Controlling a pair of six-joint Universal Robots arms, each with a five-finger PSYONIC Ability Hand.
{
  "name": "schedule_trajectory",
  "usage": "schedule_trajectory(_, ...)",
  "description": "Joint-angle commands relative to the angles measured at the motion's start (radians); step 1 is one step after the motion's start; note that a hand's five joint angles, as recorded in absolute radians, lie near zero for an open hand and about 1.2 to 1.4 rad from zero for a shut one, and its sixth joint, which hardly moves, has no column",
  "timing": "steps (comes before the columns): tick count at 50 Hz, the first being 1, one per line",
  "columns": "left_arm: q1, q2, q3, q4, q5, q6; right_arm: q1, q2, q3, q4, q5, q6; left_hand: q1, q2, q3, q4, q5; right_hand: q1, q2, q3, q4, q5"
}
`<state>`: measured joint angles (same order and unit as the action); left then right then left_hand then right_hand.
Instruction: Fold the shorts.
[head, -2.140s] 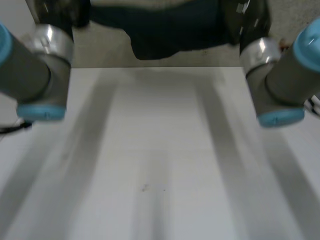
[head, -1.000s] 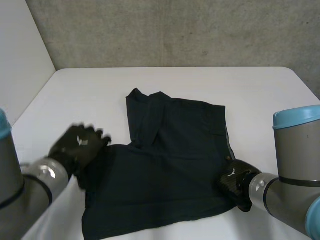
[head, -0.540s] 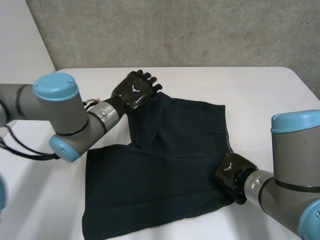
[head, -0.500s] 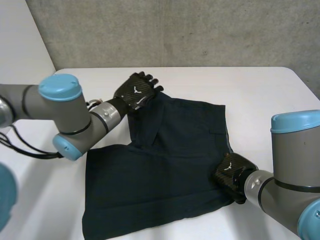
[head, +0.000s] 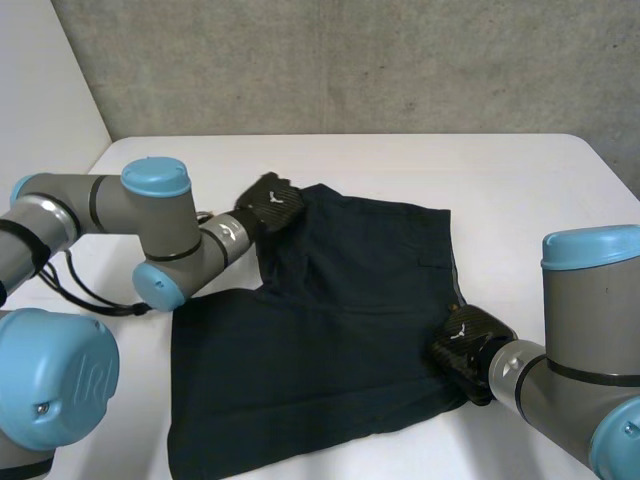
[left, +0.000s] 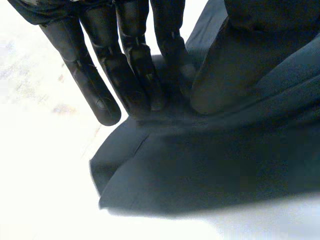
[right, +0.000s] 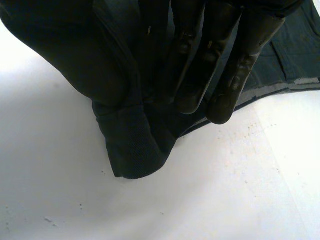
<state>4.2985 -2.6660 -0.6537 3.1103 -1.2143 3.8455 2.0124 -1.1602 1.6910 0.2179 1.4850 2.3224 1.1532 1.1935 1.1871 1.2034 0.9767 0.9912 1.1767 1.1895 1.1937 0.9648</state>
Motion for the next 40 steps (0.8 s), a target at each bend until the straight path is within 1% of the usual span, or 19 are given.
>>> schedule_trajectory(1, 0.013, 0.135, -0.163, -0.013, -0.299, -0.006, 0.005, -0.001, -0.001, -0.003, 0.0, 0.0, 0.243, 0.203, 0.209, 0.193, 0.245, 0.405, 0.22, 0.207, 0.203, 0.257)
schedule_trajectory(5, 0.032, 0.211, -0.292, -0.012, -0.318, -0.007, 0.008, -0.001, -0.001, -0.003, 0.0, 0.0, 0.243, 0.203, 0.209, 0.193, 0.245, 0.405, 0.22, 0.207, 0.203, 0.257)
schedule_trajectory(9, 0.038, 0.248, -0.375, -0.016, -0.332, -0.007, 0.009, -0.001, 0.001, -0.003, 0.0, 0.0, 0.243, 0.203, 0.209, 0.193, 0.245, 0.405, 0.22, 0.207, 0.203, 0.257)
schedule_trajectory(12, 0.035, 0.256, -0.406, -0.019, -0.362, -0.007, 0.009, 0.0, 0.001, -0.003, 0.0, 0.0, 0.243, 0.203, 0.209, 0.193, 0.245, 0.405, 0.22, 0.207, 0.203, 0.257)
schedule_trajectory(13, 0.033, 0.262, -0.418, -0.024, -0.39, -0.011, 0.009, 0.001, 0.001, -0.003, 0.0, 0.0, 0.243, 0.203, 0.209, 0.193, 0.245, 0.405, 0.22, 0.207, 0.203, 0.257)
schedule_trajectory(16, 0.032, 0.273, -0.429, -0.027, -0.399, -0.017, 0.009, 0.001, 0.003, -0.003, 0.0, 0.0, 0.243, 0.203, 0.209, 0.193, 0.245, 0.405, 0.22, 0.207, 0.203, 0.257)
schedule_trajectory(17, 0.032, 0.285, -0.434, -0.01, -0.381, -0.018, 0.009, 0.001, 0.003, -0.005, 0.0, 0.0, 0.168, 0.128, 0.134, 0.118, 0.17, 0.405, 0.22, 0.207, 0.203, 0.257)
schedule_trajectory(20, 0.038, 0.294, -0.411, 0.023, -0.309, -0.023, 0.011, 0.002, 0.003, -0.011, 0.0, 0.0, -0.284, -0.324, -0.318, -0.334, -0.282, 0.405, 0.22, 0.207, 0.203, 0.257)
schedule_trajectory(21, 0.035, 0.293, -0.394, 0.063, -0.242, -0.029, 0.011, 0.002, 0.003, -0.014, 0.0, 0.0, -0.419, -0.459, -0.453, -0.469, -0.417, 0.405, 0.22, 0.207, 0.203, 0.257)
schedule_trajectory(23, 0.038, 0.293, -0.38, 0.106, -0.174, -0.038, 0.011, 0.002, 0.004, -0.018, 0.001, 0.0, -0.502, -0.542, -0.536, -0.552, -0.5, 0.405, 0.22, 0.207, 0.203, 0.257)
schedule_trajectory(24, 0.041, 0.291, -0.373, 0.126, -0.141, -0.043, 0.009, 0.002, 0.006, -0.022, 0.0, 0.0, -0.523, -0.563, -0.557, -0.573, -0.521, 0.405, 0.22, 0.207, 0.203, 0.257)
schedule_trajectory(25, 0.044, 0.287, -0.36, 0.155, -0.081, -0.056, 0.009, 0.002, 0.006, -0.022, 0.001, 0.0, -0.546, -0.586, -0.58, -0.596, -0.544, 0.405, 0.22, 0.207, 0.203, 0.257)
schedule_trajectory(28, 0.05, 0.264, -0.333, 0.206, 0.01, -0.078, 0.006, 0.002, 0.01, -0.023, 0.0, 0.002, -0.558, -0.598, -0.592, -0.608, -0.556, 0.405, 0.22, 0.207, 0.203, 0.257)
schedule_trajectory(32, 0.061, 0.192, -0.291, 0.221, 0.041, -0.081, 0.0, -0.001, 0.012, -0.023, 0.001, 0.002, -0.567, -0.607, -0.601, -0.617, -0.565, 0.405, 0.22, 0.207, 0.203, 0.257)
schedule_trajectory(40, 0.064, 0.08, -0.199, 0.22, 0.044, -0.077, -0.001, 0.001, 0.01, -0.025, 0.0, 0.0, -0.532, -0.572, -0.566, -0.582, -0.53, 0.405, 0.22, 0.207, 0.203, 0.257)
